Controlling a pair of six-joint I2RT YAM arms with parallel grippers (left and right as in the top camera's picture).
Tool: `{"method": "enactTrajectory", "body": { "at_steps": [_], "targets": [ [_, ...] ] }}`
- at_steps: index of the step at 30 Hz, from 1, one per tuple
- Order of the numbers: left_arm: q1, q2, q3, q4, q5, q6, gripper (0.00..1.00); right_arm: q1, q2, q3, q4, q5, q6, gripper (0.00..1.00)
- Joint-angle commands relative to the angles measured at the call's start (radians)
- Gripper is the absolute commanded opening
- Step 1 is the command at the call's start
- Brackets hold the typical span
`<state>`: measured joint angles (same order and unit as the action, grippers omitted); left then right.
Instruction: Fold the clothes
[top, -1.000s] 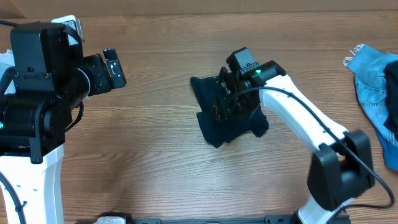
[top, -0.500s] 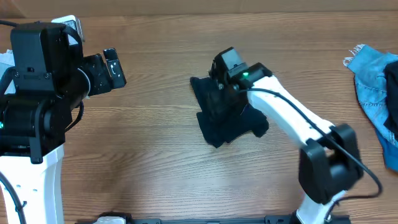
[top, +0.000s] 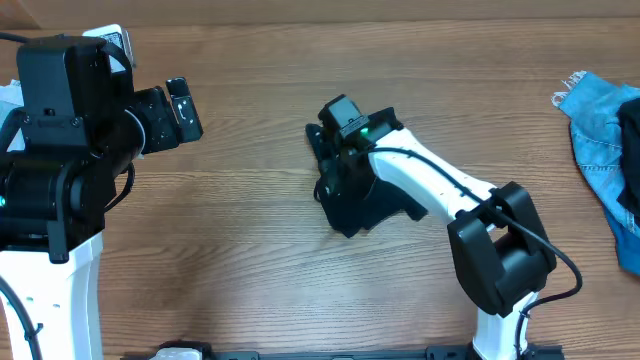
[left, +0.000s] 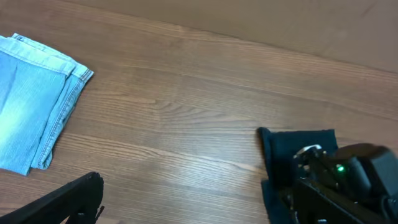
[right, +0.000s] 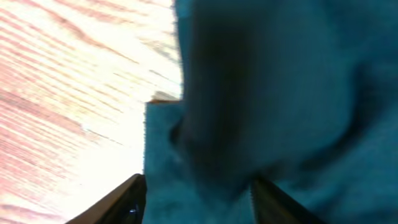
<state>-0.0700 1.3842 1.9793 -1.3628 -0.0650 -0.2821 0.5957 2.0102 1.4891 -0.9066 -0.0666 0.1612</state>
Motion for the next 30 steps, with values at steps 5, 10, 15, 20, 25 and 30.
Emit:
{"method": "enactTrajectory", "body": {
  "at_steps": [5, 10, 15, 20, 25, 30],
  "targets": [
    [0.004, 0.002, 0.004, 0.001, -0.013, -0.003, 1.00, 0.012, 0.006, 0.003, 0.012, 0.116, 0.031, 0.41],
    [0.004, 0.002, 0.004, 0.002, -0.013, -0.003, 1.00, 0.011, 0.028, 0.002, 0.038, 0.130, 0.031, 0.39],
    [0.004, 0.001, 0.004, 0.001, -0.013, -0.003, 1.00, 0.016, 0.066, 0.003, 0.048, 0.126, 0.052, 0.17],
    [0.004, 0.002, 0.004, 0.001, -0.013, -0.003, 1.00, 0.051, 0.028, 0.031, 0.041, 0.126, 0.071, 0.05],
    [0.004, 0.002, 0.004, 0.001, -0.013, -0.003, 1.00, 0.092, -0.047, 0.057, 0.105, 0.125, 0.072, 0.04],
    [0.004, 0.002, 0.004, 0.002, -0.013, -0.003, 1.00, 0.099, -0.019, 0.055, 0.174, 0.087, 0.076, 0.08]
  ]
}}
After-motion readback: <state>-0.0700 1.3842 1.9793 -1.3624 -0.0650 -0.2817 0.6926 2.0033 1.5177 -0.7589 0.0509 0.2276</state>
